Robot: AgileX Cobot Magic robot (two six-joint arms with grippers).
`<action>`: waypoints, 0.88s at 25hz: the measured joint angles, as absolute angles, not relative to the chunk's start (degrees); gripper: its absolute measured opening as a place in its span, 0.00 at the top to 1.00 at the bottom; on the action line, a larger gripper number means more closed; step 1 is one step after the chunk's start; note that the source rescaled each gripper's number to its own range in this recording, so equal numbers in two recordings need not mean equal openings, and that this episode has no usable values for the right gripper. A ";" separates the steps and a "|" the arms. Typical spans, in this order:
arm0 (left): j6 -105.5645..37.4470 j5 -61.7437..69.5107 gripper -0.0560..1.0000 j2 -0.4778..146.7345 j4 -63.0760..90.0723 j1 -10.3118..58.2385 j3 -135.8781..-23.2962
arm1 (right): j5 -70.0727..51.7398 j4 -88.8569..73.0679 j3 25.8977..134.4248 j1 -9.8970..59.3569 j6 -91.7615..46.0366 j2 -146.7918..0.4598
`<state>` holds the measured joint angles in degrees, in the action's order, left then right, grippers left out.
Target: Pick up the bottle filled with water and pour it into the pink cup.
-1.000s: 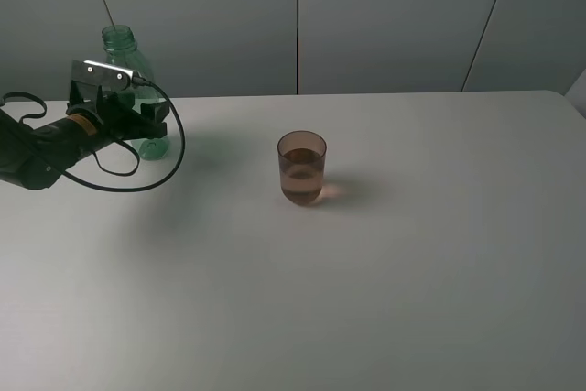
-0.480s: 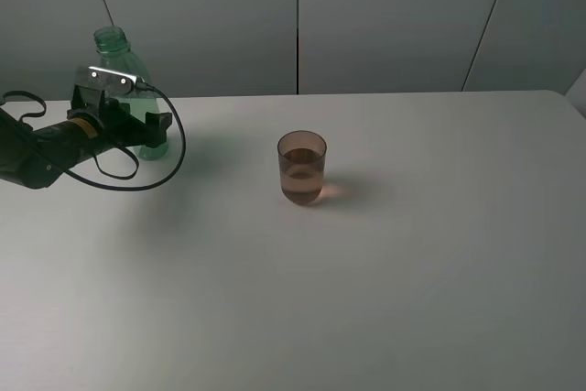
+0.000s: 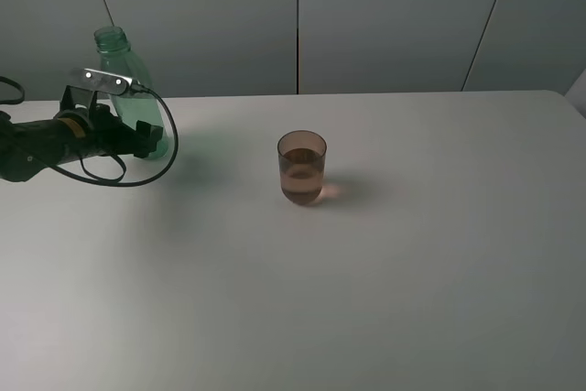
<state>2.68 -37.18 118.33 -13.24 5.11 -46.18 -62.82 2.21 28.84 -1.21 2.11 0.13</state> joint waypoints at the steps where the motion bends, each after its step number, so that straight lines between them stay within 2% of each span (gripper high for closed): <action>1: 3.00 -35.59 0.01 117.20 -13.12 5.11 -45.31 | -62.82 2.21 28.84 -1.21 2.11 0.13; 5: 5.93 -23.26 0.01 109.05 -13.12 5.11 -43.76 | -62.82 2.21 28.84 -1.21 2.11 0.13; 13: 11.21 19.09 0.01 84.98 -12.61 5.11 -46.80 | -62.82 2.21 28.84 -1.21 2.11 0.13; 22: -0.61 47.84 0.01 57.64 -0.60 5.11 -47.52 | -62.82 2.21 28.84 -1.21 2.11 0.13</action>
